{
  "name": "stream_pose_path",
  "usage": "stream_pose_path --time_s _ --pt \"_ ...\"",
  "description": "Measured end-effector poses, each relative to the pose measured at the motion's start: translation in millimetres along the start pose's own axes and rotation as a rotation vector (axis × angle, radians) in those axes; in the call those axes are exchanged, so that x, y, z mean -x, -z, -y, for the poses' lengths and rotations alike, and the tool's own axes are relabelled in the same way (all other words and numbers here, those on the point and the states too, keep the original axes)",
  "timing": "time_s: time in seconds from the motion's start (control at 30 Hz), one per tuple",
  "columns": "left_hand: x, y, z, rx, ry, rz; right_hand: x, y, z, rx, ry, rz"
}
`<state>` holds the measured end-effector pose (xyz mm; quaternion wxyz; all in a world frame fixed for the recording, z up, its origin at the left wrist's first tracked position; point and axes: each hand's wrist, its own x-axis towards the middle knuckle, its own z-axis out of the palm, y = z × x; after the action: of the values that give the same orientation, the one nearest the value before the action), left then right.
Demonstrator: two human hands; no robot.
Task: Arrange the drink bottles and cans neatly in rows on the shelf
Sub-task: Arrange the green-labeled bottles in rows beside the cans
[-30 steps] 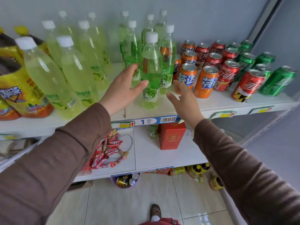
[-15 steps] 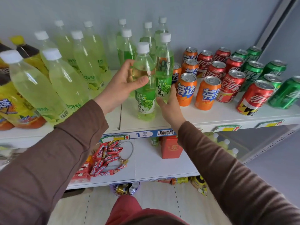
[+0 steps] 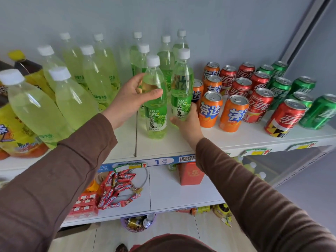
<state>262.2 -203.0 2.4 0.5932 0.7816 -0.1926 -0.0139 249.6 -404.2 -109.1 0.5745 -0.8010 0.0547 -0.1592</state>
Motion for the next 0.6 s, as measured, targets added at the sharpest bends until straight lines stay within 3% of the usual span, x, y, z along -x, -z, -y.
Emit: stream_pose_path --time_s 0.37,0.6 --pt "1.9 -2.7 -10.7 -0.011 -0.015 0.061 2.7 17.5 9.9 -0.281 0.061 0.141" --pt "4.9 0.1 -16.8 -0.017 0.013 0.08 -1.5 29.4 11.9 -0.283 0.033 0.308"
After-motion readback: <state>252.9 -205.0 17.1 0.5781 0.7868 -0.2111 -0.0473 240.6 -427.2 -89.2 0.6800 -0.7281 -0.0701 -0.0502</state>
